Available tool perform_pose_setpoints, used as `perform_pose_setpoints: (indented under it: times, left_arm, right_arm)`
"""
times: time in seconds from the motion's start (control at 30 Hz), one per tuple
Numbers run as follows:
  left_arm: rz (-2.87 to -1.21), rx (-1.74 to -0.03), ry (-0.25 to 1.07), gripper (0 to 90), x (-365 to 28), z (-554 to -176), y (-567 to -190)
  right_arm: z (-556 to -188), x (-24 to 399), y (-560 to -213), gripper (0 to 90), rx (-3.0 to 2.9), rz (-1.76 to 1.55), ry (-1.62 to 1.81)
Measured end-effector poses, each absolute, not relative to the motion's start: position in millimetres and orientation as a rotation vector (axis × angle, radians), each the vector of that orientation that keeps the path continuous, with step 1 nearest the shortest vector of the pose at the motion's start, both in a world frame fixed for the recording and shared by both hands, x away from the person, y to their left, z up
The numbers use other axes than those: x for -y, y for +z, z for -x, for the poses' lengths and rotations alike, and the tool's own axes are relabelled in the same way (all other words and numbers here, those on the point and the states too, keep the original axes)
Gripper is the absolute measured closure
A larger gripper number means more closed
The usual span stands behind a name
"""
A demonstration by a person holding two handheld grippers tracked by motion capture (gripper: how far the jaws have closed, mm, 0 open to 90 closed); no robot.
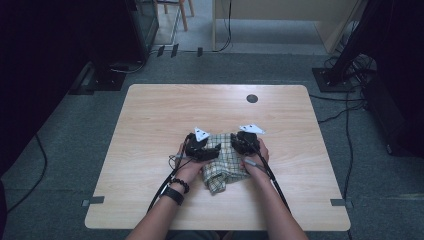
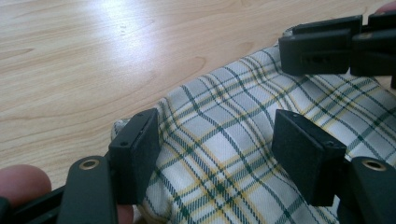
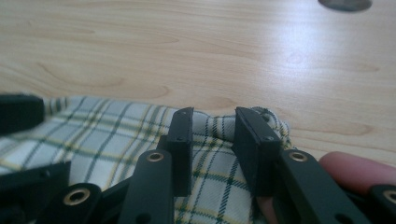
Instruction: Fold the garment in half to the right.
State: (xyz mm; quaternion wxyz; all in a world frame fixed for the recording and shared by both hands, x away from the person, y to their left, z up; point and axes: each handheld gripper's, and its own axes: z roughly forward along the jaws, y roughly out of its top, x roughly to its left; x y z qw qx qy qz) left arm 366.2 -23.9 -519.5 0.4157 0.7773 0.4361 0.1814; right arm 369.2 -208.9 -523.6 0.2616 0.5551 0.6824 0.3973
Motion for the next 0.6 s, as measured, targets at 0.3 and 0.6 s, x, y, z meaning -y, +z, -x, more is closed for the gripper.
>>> perform_pose_setpoints:
  times: [0.3, 0.6]
  left_arm:
    - [-1.952, -1.074, 0.442, 32.4, 18.6, -366.2, -521.7]
    - [-1.966, -1.06, 0.443, 31.8, 14.2, -366.2, -521.3]
  right_arm:
    - [-360.1, 204.8, -524.5, 67.8, -1.807, -1.565, 1.076]
    - [-351.1, 192.5, -524.7, 66.9, -1.776, -1.569, 1.016]
